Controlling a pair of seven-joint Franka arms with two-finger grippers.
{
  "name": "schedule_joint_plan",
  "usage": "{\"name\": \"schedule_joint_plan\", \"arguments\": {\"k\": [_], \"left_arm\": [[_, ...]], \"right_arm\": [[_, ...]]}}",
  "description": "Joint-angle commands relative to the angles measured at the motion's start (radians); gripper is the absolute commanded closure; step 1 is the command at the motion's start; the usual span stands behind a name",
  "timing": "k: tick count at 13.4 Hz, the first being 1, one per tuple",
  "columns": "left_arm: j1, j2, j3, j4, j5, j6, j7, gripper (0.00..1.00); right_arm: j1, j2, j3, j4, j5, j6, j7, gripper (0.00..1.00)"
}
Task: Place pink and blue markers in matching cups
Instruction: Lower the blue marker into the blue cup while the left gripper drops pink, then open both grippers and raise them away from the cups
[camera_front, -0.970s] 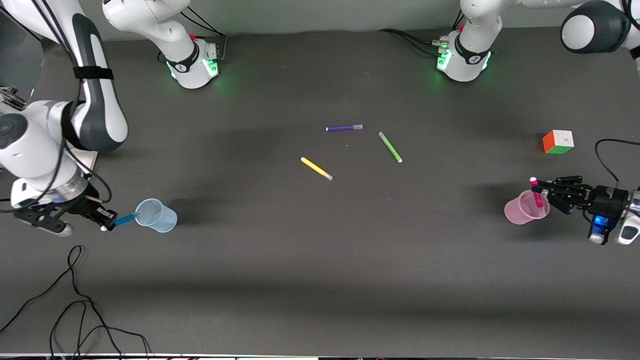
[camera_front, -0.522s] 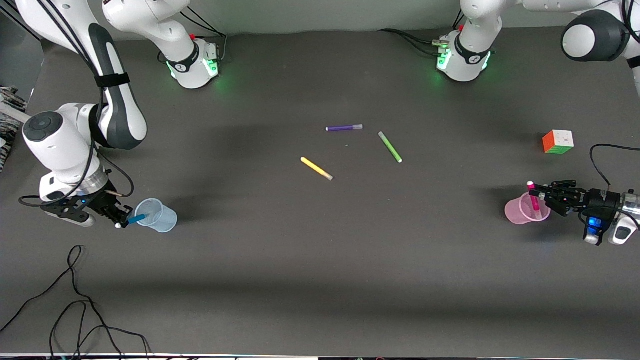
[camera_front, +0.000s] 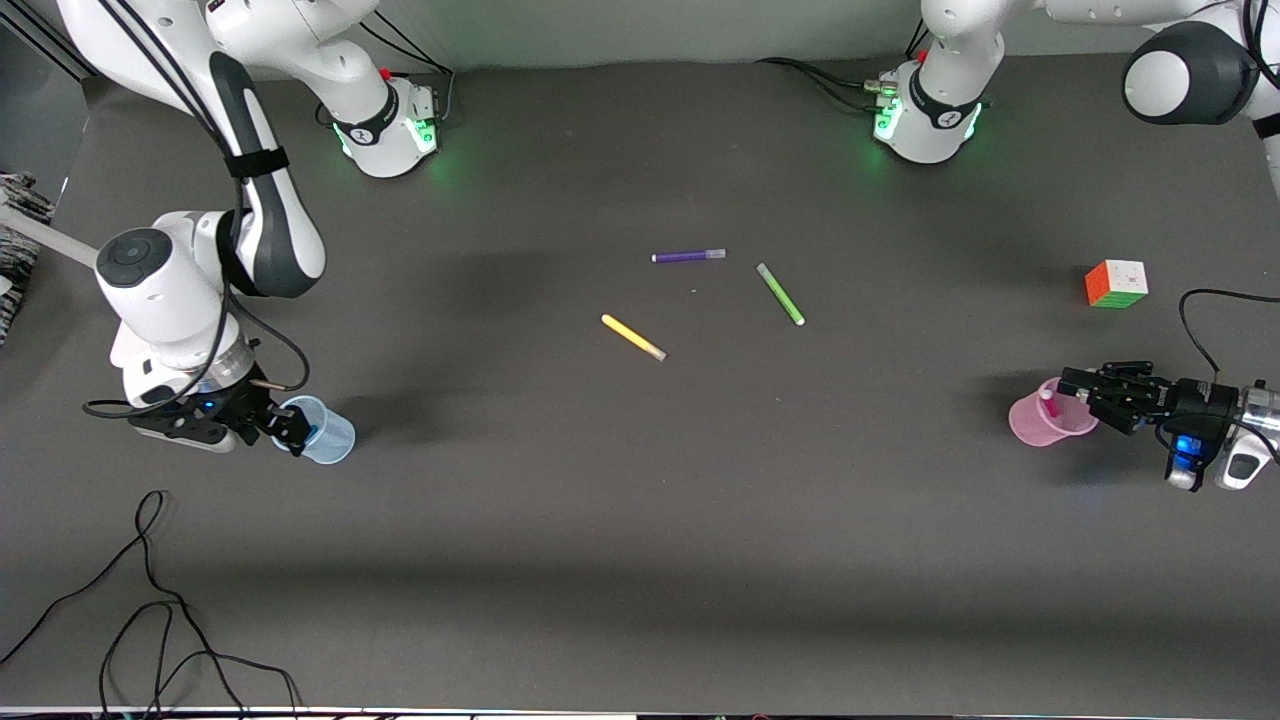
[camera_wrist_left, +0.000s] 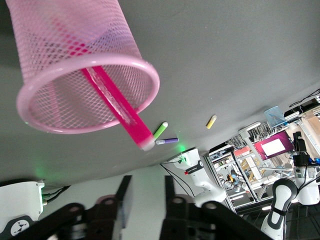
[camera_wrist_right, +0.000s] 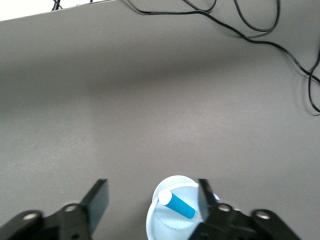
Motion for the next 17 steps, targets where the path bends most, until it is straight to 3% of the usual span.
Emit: {"name": "schedule_joint_plan", "arguments": {"k": [1, 4, 8, 10, 12, 14, 15, 17], "left_arm": [[0.0, -0.008, -0.004, 0.013, 0.037, -0.005, 0.018, 0.0], [-0.013, -0.057, -0.004, 0.016, 0.089, -0.003, 0.018, 0.0], [-0.114, -0.241, -0.01, -0.011, 0.238, 0.003, 0.015, 0.0], [-0.186, -0.395, -0.012, -0.127, 0.331, 0.073, 0.015, 0.0], [-0.254, -0.607, -0.01, -0.334, 0.391, 0.197, 0.015, 0.0], [-0.338, -0.811, -0.012, -0.523, 0.512, 0.334, 0.015, 0.0], [-0.366, -0.88, -0.012, -0.562, 0.568, 0.359, 0.013, 0.0], [-0.369, -0.93, -0.015, -0.549, 0.597, 0.357, 0.019, 0.0]], "right_arm": [[0.002, -0.014, -0.014, 0.049, -0.02, -0.104, -0.001, 0.0], [0.0, -0.016, -0.017, 0.18, -0.009, -0.342, 0.004, 0.0], [-0.001, -0.028, -0.02, 0.406, 0.011, -0.744, -0.004, 0.0], [-0.004, -0.039, -0.023, 0.519, 0.104, -0.897, -0.005, 0.0], [-0.02, -0.039, -0.026, 0.628, 0.117, -1.039, -0.004, 0.0], [-0.027, -0.051, -0.031, 0.671, 0.118, -1.094, -0.005, 0.0], [-0.027, -0.062, -0.045, 0.67, 0.123, -1.097, -0.007, 0.0], [-0.026, -0.071, -0.054, 0.672, 0.124, -1.114, -0.007, 0.0]]}}
